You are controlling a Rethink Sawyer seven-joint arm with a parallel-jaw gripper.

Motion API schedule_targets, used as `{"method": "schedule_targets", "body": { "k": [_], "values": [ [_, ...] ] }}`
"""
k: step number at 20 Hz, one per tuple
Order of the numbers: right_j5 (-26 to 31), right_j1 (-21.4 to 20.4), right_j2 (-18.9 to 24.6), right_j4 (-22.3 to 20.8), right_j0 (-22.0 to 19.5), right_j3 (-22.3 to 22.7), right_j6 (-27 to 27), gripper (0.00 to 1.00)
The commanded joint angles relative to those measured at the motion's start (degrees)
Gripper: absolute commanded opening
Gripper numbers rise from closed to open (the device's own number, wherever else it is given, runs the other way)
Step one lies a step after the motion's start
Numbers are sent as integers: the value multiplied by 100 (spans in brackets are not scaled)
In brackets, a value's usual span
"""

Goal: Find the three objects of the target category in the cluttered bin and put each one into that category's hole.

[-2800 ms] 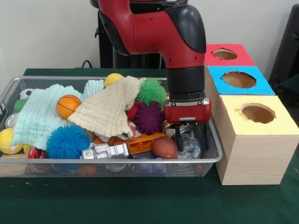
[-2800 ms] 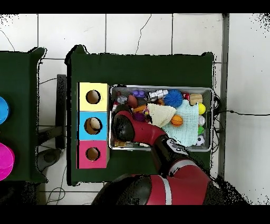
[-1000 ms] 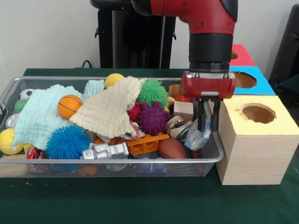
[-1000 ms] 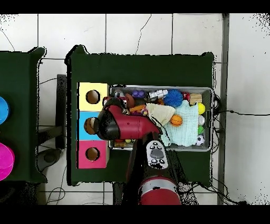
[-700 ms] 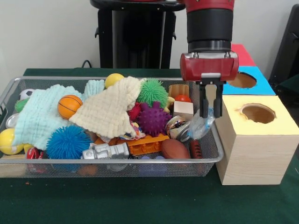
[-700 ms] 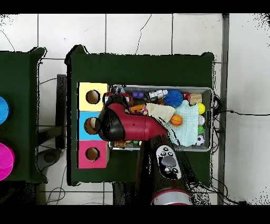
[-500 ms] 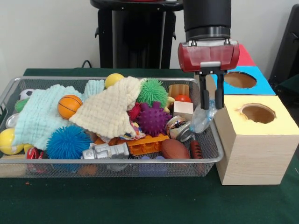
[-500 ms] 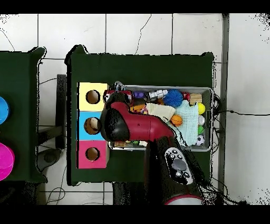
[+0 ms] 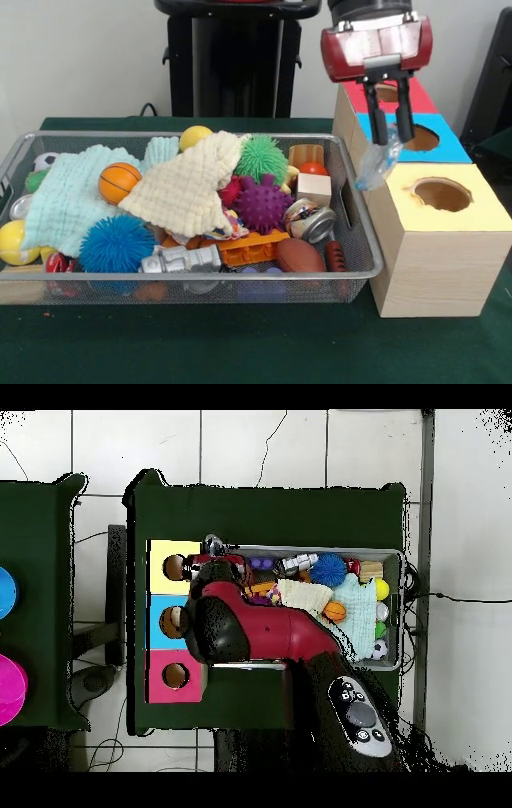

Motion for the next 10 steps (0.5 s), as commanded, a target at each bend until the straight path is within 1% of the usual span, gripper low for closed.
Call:
{"method": "schedule_targets", "body": {
  "k": [1, 4, 10],
  "values": [
    [848, -528, 576, 169, 133, 711, 998, 0],
    [976, -690, 547, 300, 193, 801, 1044, 0],
    [750, -754, 408, 468, 416, 1126, 1299, 0]
  ]
}}
